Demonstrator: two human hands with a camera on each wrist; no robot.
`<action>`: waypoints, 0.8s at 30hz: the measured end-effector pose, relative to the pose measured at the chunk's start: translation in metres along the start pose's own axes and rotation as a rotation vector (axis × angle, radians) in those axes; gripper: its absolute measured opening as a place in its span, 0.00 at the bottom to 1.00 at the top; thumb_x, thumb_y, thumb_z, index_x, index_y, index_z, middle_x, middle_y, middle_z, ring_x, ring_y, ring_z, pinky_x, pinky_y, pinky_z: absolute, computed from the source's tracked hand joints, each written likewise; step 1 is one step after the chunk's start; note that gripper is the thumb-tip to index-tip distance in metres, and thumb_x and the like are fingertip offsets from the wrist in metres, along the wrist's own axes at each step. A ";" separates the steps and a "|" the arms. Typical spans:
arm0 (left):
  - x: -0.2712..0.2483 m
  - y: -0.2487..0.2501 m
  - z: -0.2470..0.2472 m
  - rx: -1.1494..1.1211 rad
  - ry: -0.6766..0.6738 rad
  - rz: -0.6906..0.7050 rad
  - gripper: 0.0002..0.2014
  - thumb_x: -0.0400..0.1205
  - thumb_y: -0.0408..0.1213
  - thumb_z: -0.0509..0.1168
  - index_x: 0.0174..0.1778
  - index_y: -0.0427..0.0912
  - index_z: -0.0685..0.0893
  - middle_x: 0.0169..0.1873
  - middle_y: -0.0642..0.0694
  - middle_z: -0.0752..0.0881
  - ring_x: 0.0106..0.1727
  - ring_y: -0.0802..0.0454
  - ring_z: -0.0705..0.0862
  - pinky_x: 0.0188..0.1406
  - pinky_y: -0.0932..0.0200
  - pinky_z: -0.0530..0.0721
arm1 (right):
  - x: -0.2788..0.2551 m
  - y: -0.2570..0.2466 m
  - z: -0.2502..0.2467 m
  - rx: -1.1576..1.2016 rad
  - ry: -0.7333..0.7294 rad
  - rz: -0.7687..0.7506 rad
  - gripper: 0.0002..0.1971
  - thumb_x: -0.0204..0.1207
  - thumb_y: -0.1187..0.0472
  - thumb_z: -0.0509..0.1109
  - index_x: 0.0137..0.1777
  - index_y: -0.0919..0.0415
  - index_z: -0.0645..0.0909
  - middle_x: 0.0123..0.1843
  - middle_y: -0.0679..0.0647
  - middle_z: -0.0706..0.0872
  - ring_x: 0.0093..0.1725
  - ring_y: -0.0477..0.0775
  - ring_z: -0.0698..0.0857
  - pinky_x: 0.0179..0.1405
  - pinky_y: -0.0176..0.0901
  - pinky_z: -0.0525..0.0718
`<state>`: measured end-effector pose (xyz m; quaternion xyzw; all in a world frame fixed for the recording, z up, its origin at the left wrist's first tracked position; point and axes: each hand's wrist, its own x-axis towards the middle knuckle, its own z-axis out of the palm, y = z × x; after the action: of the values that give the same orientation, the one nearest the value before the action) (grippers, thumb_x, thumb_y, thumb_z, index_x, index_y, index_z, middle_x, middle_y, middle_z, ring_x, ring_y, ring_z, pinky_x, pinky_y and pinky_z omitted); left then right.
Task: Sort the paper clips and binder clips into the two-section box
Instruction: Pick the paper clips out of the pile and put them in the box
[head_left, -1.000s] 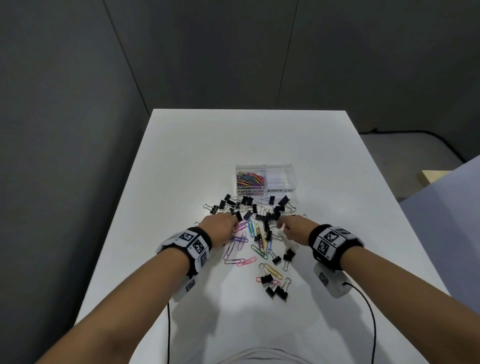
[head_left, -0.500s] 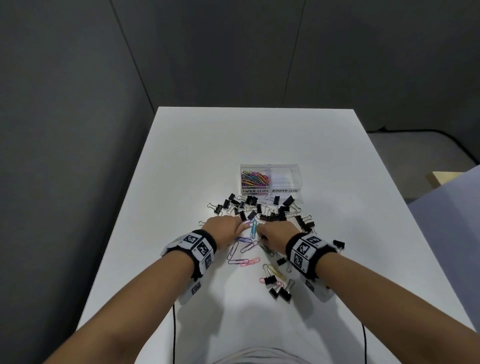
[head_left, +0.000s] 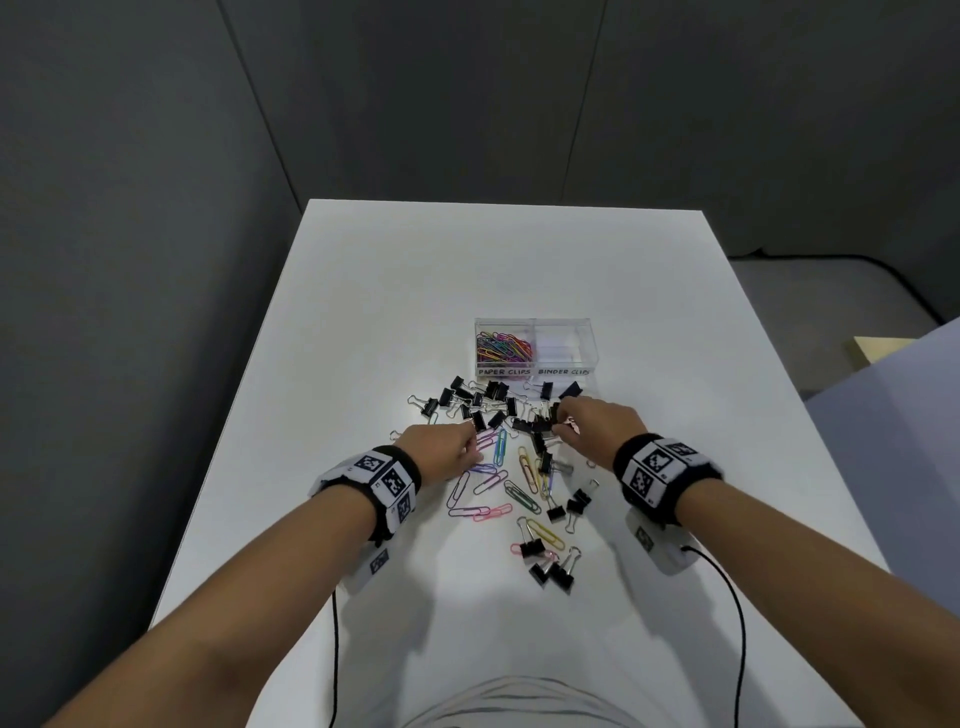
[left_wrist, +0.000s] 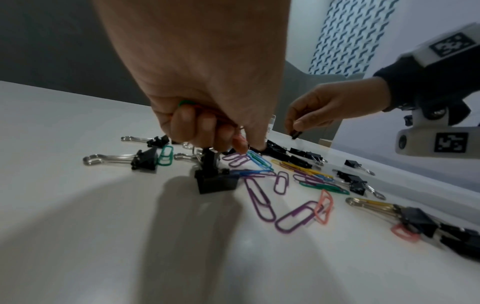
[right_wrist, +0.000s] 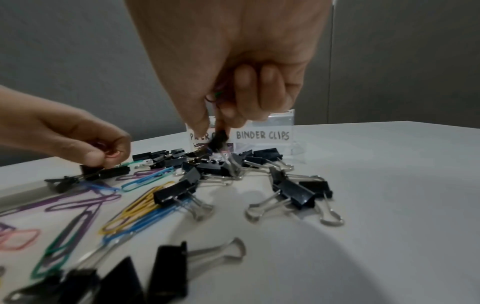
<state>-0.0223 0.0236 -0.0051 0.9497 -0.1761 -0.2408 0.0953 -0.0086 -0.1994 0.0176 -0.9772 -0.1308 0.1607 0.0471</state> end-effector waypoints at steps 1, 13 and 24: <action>0.000 0.002 0.001 0.033 -0.016 0.008 0.13 0.84 0.49 0.57 0.55 0.43 0.75 0.50 0.45 0.86 0.44 0.47 0.80 0.45 0.59 0.73 | -0.002 -0.002 0.001 0.001 -0.003 -0.005 0.15 0.82 0.49 0.58 0.60 0.58 0.75 0.58 0.53 0.84 0.52 0.58 0.85 0.43 0.44 0.76; 0.009 0.020 0.001 0.182 -0.037 0.028 0.12 0.82 0.42 0.60 0.57 0.39 0.80 0.56 0.41 0.84 0.56 0.42 0.84 0.51 0.52 0.81 | 0.005 -0.053 0.028 -0.021 -0.181 0.072 0.11 0.78 0.55 0.62 0.45 0.64 0.78 0.51 0.60 0.85 0.57 0.62 0.85 0.47 0.45 0.77; 0.008 0.016 -0.002 0.287 0.031 0.132 0.14 0.85 0.40 0.54 0.60 0.36 0.79 0.58 0.40 0.82 0.56 0.39 0.84 0.48 0.49 0.81 | 0.008 -0.044 0.022 0.041 -0.135 -0.008 0.06 0.80 0.59 0.56 0.48 0.60 0.72 0.49 0.58 0.81 0.47 0.60 0.82 0.42 0.46 0.73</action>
<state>-0.0195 0.0065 -0.0030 0.9435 -0.2692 -0.1919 -0.0230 -0.0194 -0.1539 0.0002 -0.9623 -0.1344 0.2289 0.0587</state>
